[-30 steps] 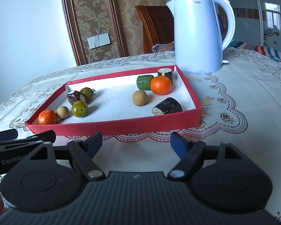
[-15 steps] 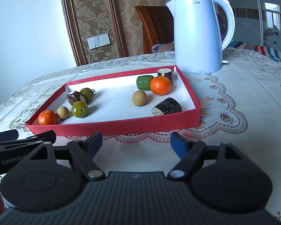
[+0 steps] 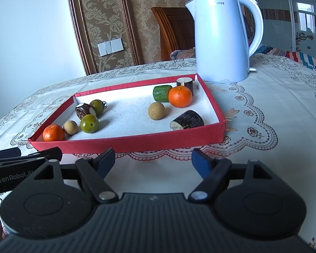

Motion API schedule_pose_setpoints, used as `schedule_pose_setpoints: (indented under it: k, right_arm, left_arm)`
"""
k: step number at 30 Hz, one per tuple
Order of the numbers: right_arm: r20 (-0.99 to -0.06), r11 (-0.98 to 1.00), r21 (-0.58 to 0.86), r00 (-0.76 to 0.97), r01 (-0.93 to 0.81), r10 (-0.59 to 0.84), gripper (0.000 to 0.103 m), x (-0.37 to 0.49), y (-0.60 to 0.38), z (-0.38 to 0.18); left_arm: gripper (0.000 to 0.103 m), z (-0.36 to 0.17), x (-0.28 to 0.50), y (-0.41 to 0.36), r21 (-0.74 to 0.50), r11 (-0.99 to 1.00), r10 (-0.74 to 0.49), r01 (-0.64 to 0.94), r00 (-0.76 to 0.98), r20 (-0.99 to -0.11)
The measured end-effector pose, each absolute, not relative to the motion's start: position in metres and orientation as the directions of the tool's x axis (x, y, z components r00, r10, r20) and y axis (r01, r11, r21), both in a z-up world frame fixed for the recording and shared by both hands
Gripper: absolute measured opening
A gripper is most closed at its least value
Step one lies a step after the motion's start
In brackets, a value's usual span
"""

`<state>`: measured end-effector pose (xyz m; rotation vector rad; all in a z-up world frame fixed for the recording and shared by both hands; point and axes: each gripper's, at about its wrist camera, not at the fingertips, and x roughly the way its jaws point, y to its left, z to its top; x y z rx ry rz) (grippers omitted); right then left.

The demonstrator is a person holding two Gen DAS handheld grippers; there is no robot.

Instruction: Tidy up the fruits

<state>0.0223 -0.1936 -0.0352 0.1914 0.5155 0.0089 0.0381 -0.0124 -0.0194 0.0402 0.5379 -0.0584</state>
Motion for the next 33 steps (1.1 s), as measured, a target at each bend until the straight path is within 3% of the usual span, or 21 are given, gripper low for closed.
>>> schedule_pose_setpoints:
  k: [23, 33]
  right_arm:
    - [-0.487, 0.981, 0.19, 0.872, 0.042, 0.057, 0.082, 0.022, -0.195, -0.035]
    - [-0.485, 0.98, 0.196, 0.873, 0.044, 0.057, 0.083, 0.022, -0.196, -0.034]
  left_arm:
    - [0.092, -0.02, 0.035, -0.008, -0.02, 0.991, -0.126, 0.135, 0.851, -0.51]
    - [0.092, -0.021, 0.036, -0.002, -0.038, 0.994, -0.108, 0.102, 0.862, -0.495]
